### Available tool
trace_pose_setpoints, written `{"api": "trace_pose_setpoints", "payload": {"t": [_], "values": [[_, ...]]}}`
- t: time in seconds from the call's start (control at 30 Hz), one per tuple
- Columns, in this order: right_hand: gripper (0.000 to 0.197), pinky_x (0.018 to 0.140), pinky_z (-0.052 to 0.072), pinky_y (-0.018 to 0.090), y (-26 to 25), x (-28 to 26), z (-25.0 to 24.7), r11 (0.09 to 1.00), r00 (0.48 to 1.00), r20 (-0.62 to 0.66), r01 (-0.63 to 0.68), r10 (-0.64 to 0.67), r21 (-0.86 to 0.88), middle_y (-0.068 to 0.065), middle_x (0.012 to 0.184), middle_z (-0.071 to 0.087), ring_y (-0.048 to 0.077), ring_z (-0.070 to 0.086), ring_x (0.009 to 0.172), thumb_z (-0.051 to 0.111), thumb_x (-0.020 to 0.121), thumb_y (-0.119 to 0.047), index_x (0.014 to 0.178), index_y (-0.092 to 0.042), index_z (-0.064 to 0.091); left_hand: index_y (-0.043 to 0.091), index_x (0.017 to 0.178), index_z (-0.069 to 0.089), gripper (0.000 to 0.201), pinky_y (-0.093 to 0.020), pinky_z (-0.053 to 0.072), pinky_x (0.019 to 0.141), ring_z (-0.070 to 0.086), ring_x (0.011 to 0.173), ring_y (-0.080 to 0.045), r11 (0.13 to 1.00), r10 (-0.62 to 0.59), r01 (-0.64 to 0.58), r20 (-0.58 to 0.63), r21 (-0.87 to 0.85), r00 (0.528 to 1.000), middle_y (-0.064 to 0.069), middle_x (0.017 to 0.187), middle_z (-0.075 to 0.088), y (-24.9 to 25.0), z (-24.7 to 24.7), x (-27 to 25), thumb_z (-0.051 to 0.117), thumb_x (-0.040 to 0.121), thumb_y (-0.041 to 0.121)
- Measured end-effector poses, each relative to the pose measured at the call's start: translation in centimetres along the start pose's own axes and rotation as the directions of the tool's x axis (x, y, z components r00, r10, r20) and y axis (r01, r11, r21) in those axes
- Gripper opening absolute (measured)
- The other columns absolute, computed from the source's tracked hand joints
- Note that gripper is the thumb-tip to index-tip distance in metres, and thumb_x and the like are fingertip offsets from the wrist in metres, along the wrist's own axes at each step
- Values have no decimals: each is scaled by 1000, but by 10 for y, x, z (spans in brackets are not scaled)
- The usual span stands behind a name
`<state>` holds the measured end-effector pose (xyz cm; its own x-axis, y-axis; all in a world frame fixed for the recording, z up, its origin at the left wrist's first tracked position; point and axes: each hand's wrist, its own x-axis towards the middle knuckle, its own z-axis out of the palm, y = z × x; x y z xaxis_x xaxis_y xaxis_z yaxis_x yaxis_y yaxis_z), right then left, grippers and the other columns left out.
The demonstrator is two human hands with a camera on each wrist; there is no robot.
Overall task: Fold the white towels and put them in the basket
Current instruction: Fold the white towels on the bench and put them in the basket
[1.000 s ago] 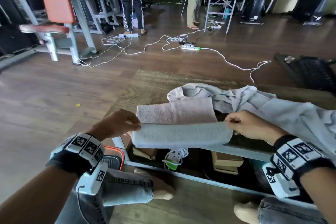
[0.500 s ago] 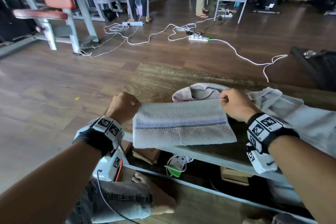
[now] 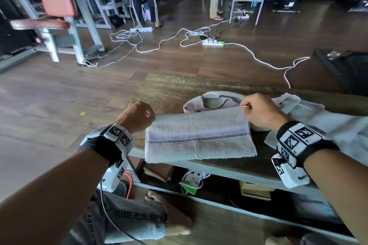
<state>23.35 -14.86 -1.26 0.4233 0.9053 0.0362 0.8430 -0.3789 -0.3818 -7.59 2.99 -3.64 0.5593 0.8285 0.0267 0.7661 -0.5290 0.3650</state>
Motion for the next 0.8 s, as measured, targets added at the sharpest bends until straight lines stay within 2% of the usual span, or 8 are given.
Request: {"api": "trace_pose_setpoints", "payload": {"t": [0.07, 0.2, 0.27, 0.33, 0.43, 0.57, 0.7, 0.8], "values": [[24, 74, 55, 44, 2, -6, -20, 1000, 999, -53, -10, 10, 10, 15, 85, 70, 34, 65, 83, 50, 92, -4, 79, -4, 70, 18, 91, 73, 8, -19, 40, 60, 58, 78, -11, 999, 41, -40, -34, 8, 999, 5, 87, 64, 15, -18, 1, 66, 89, 21], [20, 80, 52, 35, 6, -18, -58, 999, 966, -259, -10, 20, 40, 5, 92, 72, 29, 64, 91, 52, 90, -7, 84, -19, 67, 27, 83, 73, 4, -24, 45, 69, 62, 76, -17, 994, 88, -102, -255, -42, 963, 7, 77, 63, 45, -55, 4, 71, 80, 24], [18, 77, 48, 31, 9, -31, -71, 997, 925, -380, 39, -13, 62, 4, 90, 71, 26, 63, 89, 54, 91, -7, 92, -18, 68, 25, 86, 73, 10, -24, 45, 72, 60, 76, -17, 986, 84, -128, -351, -104, 933, 5, 79, 64, 57, -67, -1, 73, 77, 21], [18, 74, 45, 28, 15, -50, -71, 985, 918, -396, 90, -24, 148, 1, 88, 67, 21, 62, 82, 55, 91, -4, 96, -16, 66, 25, 88, 72, 14, -25, 46, 74, 58, 76, -17, 980, 77, -144, -403, -140, 912, 3, 82, 64, 64, -66, -14, 74, 75, 18], [22, 74, 52, 32, 36, -86, -46, 969, 969, -240, 113, -59, 218, 2, 92, 69, 23, 65, 82, 56, 91, 3, 97, -17, 66, 34, 79, 66, 24, -25, 47, 71, 63, 79, -19, 980, 95, -139, -283, -142, 954, 1, 84, 66, 54, -36, -40, 73, 72, 12], [28, 65, 45, 17, 62, -127, 9, 979, 988, 152, -60, 31, 194, 6, 94, 63, 24, 63, 83, 59, 87, 7, 102, -15, 63, 36, 83, 62, 41, -28, 47, 76, 63, 96, -32, 991, 31, -21, 74, -132, 997, -13, 101, 65, 29, 26, -77, 66, 68, -3], [14, 64, 43, 26, 67, -143, 47, 947, 972, -1, -229, 235, 224, 5, 88, 62, 22, 59, 79, 64, 93, -16, 105, -10, 60, 11, 94, 65, 15, -39, 38, 93, 59, 102, -36, 984, -143, 134, -70, -121, 987, -16, 97, 67, 36, 61, -94, 62, 85, 22], [19, 67, 42, 29, 60, -144, 50, 929, 946, -92, -282, 311, 238, 9, 83, 65, 25, 60, 77, 62, 96, -25, 93, -6, 59, 3, 94, 64, 38, -42, 34, 94, 56, 103, -34, 966, -228, 209, -118, -154, 966, -16, 99, 66, 39, 72, -92, 54, 91, 40]]}}
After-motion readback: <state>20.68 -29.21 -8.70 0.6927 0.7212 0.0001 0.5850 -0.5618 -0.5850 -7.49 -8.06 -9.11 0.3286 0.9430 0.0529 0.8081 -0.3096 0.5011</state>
